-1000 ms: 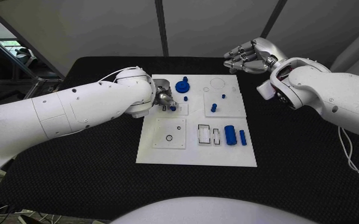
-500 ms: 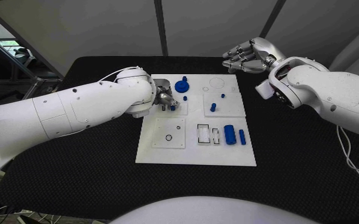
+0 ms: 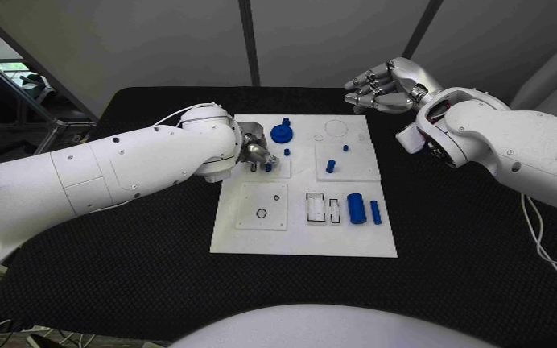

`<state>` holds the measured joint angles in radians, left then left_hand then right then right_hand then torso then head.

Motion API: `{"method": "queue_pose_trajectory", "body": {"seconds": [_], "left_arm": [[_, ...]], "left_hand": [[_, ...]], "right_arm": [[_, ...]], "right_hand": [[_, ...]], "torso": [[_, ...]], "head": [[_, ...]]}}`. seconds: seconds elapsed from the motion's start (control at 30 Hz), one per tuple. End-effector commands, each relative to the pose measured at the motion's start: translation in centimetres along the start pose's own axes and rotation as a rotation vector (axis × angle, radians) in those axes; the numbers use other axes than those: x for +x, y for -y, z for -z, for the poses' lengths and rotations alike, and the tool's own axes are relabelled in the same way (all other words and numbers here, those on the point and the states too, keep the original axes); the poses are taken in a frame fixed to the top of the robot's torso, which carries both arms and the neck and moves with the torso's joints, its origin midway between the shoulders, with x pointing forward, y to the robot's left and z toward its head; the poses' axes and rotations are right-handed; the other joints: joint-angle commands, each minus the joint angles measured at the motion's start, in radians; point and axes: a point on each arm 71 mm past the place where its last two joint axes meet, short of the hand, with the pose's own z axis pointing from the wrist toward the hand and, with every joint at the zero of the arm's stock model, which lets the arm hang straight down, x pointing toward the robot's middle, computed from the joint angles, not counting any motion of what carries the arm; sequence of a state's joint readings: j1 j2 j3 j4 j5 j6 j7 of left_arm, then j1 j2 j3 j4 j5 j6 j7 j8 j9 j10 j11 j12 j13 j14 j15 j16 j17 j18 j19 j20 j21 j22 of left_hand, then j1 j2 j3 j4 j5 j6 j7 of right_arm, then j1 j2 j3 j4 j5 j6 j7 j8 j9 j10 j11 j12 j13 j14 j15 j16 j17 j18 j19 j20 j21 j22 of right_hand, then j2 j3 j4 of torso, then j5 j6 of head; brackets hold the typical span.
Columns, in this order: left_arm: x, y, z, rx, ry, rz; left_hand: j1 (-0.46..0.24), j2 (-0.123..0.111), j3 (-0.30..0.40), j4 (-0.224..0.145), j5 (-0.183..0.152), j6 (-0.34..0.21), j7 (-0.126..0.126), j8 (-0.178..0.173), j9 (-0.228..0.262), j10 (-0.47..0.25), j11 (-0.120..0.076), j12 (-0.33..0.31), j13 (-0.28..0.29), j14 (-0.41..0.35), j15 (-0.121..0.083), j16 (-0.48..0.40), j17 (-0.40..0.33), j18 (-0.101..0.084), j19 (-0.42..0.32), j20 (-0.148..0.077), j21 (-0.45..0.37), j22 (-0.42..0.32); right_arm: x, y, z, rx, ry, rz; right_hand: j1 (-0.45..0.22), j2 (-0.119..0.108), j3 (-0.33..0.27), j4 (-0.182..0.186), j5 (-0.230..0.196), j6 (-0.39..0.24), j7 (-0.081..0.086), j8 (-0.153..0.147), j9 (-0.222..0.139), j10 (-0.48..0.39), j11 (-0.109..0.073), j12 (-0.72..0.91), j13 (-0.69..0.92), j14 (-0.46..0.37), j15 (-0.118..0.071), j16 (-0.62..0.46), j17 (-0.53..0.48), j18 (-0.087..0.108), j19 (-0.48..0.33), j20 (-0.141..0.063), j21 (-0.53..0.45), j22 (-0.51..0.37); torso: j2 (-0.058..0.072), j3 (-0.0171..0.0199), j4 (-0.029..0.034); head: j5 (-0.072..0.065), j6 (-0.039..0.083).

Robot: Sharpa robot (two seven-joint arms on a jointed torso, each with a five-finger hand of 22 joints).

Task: Assemble the parts on the task board

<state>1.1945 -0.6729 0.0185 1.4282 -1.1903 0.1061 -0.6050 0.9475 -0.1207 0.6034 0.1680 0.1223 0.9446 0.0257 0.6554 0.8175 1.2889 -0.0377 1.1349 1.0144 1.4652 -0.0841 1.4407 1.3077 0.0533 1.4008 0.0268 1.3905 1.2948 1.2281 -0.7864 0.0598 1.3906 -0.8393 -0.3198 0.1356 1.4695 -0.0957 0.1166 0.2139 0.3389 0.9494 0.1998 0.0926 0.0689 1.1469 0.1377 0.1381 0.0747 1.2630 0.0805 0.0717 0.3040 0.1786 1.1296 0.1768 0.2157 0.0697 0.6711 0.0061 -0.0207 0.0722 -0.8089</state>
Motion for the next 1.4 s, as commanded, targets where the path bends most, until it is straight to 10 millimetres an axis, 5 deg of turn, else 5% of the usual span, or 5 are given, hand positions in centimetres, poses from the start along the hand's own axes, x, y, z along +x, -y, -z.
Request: {"method": "queue_pose_trajectory", "body": {"seconds": [0.03, 1.03, 1.4], "left_arm": [[0.15, -0.22, -0.08, -0.014, -0.017, -0.014], [0.14, -0.4, 0.07, -0.024, -0.016, -0.015], [-0.06, -0.72, 0.01, -0.031, -0.002, -0.004]], "left_hand": [[-0.012, -0.001, -0.006, 0.001, -0.006, 0.007, -0.001, 0.004, 0.002, 0.006, -0.001, 0.004, 0.002, 0.071, -0.005, 0.003, 0.152, 0.01, 0.005, -0.001, 0.005, 0.002], [-0.008, 0.006, -0.023, -0.006, 0.0, 0.012, -0.006, 0.011, 0.007, 0.013, -0.005, 0.011, 0.01, 0.071, -0.008, 0.004, 0.153, 0.007, 0.014, -0.004, 0.014, 0.017], [-0.071, -0.003, -0.194, 0.061, -0.008, 0.018, -0.006, 0.012, 0.011, 0.017, -0.005, 0.013, 0.012, 0.071, -0.009, 0.003, 0.154, 0.006, 0.016, -0.006, 0.013, 0.023]], "right_arm": [[0.0, -0.12, -0.04, -0.005, -0.006, 0.001], [0.07, -0.09, -0.11, -0.004, -0.011, 0.0], [0.01, -0.03, -0.09, -0.003, -0.01, 0.001]], "right_hand": [[-0.011, -0.001, -0.004, 0.004, 0.007, 0.002, 0.008, -0.007, 0.0, -0.009, 0.001, -0.004, -0.001, -0.006, 0.0, -0.004, -0.001, 0.004, -0.001, 0.008, -0.006, -0.001], [-0.015, -0.001, -0.005, 0.005, 0.008, 0.001, 0.009, -0.008, -0.001, -0.01, 0.002, -0.004, -0.001, -0.007, 0.001, -0.004, -0.002, 0.004, -0.001, 0.009, -0.008, -0.002], [-0.018, -0.001, -0.007, 0.006, 0.009, 0.0, 0.01, -0.008, -0.001, -0.011, 0.002, -0.004, -0.002, -0.009, 0.002, -0.004, -0.003, 0.004, -0.002, 0.01, -0.01, -0.002]], "torso": [[0.0, 0.0, -0.0002], [0.0, 0.0002, -0.0009], [0.0, 0.0002, -0.0006]], "head": [[0.0, -0.001], [0.003, -0.006], [0.001, -0.005]]}}
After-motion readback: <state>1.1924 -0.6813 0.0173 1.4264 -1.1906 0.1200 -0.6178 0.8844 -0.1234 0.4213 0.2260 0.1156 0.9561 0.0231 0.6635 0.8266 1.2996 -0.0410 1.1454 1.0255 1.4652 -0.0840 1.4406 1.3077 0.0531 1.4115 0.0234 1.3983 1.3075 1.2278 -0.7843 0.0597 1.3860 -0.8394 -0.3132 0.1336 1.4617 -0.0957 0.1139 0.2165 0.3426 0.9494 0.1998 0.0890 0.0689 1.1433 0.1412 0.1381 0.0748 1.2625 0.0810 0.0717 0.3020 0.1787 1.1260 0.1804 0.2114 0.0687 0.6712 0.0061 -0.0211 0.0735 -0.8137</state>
